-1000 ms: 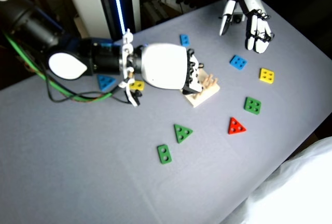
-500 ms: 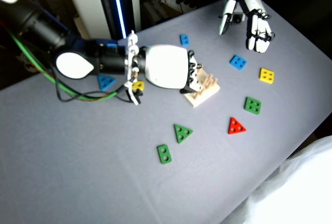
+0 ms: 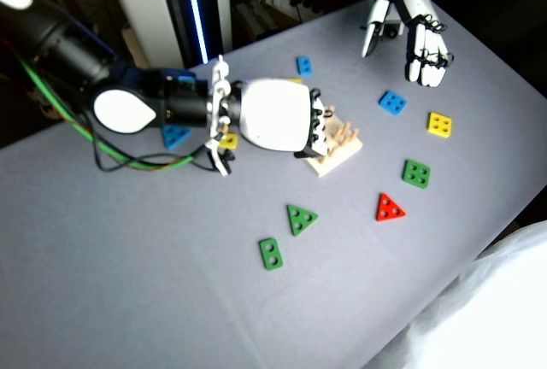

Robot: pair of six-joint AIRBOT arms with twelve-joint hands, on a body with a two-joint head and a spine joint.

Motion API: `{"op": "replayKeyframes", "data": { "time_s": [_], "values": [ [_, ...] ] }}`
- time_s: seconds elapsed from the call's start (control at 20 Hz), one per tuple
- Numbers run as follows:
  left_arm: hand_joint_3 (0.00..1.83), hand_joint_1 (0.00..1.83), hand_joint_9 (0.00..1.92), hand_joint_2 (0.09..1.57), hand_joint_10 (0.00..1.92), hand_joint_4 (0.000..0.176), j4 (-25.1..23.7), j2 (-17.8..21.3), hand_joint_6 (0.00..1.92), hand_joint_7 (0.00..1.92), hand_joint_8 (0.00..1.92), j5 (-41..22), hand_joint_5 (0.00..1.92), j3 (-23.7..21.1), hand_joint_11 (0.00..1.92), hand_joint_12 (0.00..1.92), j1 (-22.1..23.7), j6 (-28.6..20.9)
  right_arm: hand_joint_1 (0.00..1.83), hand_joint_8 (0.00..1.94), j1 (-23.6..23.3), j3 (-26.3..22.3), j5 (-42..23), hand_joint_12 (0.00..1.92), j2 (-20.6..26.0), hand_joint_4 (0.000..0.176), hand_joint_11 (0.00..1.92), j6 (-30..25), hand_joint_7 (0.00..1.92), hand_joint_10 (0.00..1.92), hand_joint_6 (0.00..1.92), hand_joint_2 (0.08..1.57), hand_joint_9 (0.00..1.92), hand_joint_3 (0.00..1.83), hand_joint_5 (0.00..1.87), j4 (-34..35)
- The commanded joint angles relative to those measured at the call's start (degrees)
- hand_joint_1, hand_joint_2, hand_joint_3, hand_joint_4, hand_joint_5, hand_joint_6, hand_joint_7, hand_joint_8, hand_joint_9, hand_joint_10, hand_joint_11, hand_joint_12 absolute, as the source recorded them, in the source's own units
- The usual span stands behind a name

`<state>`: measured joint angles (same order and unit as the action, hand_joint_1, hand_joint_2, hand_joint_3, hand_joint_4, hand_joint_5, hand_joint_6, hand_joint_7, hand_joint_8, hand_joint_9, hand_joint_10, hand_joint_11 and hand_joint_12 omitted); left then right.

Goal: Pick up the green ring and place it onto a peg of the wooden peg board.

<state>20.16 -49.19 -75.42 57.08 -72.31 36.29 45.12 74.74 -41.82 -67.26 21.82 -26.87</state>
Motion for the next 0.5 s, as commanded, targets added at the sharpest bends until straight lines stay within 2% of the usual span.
{"op": "replayKeyframes", "data": {
  "time_s": [0.0, 0.1, 0.2, 0.25, 0.35, 0.45],
  "values": [
    [0.00, 0.73, 0.24, 1.10, 0.00, 0.053, -1.0, -0.5, 0.00, 0.29, 0.00, -7.0, 0.38, 0.0, 0.00, 0.65, 0.6, -0.4, 1.29, 1.06, -0.8, 0.3, -3.7, 1.51, -0.8, 0.000, 0.59, 0.2, 1.08, 1.25, 0.34, 1.05, 0.90, 0.00, 1.25, 0.8],
    [0.00, 0.73, 0.24, 1.10, 0.00, 0.054, -1.0, -0.5, 0.00, 0.29, 0.00, -7.0, 0.38, 0.1, 0.00, 0.68, 0.6, -0.5, 1.29, 1.01, -1.1, 0.6, -3.6, 1.39, -1.2, 0.000, 0.64, 0.2, 1.11, 1.10, 0.32, 1.04, 0.95, 0.00, 1.26, 0.9],
    [0.00, 0.71, 0.25, 1.09, 0.00, 0.066, -1.0, -0.5, 0.00, 0.29, 0.00, -7.0, 0.38, 0.1, 0.00, 0.69, 0.6, -0.5, 1.29, 1.06, -1.3, 1.0, -3.6, 1.41, -1.7, 0.000, 0.69, 0.2, 1.10, 1.10, 0.28, 1.05, 0.97, 0.00, 1.25, 0.9],
    [0.00, 0.72, 0.24, 1.10, 0.00, 0.056, -1.1, -0.5, 0.00, 0.29, 0.00, -7.0, 0.38, 0.1, 0.00, 0.68, 0.6, -0.5, 1.29, 1.09, -1.5, 1.1, -3.5, 1.46, -2.0, 0.000, 0.68, 0.2, 1.08, 1.13, 0.27, 1.05, 0.97, 0.00, 1.25, 0.9],
    [0.00, 0.74, 0.24, 1.10, 0.00, 0.050, -1.1, -0.5, 0.00, 0.28, 0.00, -7.0, 0.38, 0.2, 0.00, 0.64, 0.6, -0.5, 1.29, 1.14, -1.7, 1.2, -3.6, 1.58, -2.2, 0.000, 0.65, 0.2, 1.06, 1.25, 0.31, 1.06, 0.91, 0.00, 1.23, 0.9],
    [0.00, 0.72, 0.23, 1.10, 0.00, 0.061, -1.1, -0.6, 0.00, 0.28, 0.00, -7.1, 0.37, 0.1, 0.00, 0.62, 0.6, -0.6, 1.28, 1.20, -1.7, 1.2, -3.6, 1.61, -2.2, 0.000, 0.62, 0.2, 1.02, 1.31, 0.24, 1.07, 0.90, 0.00, 1.26, 0.9]
  ]
}}
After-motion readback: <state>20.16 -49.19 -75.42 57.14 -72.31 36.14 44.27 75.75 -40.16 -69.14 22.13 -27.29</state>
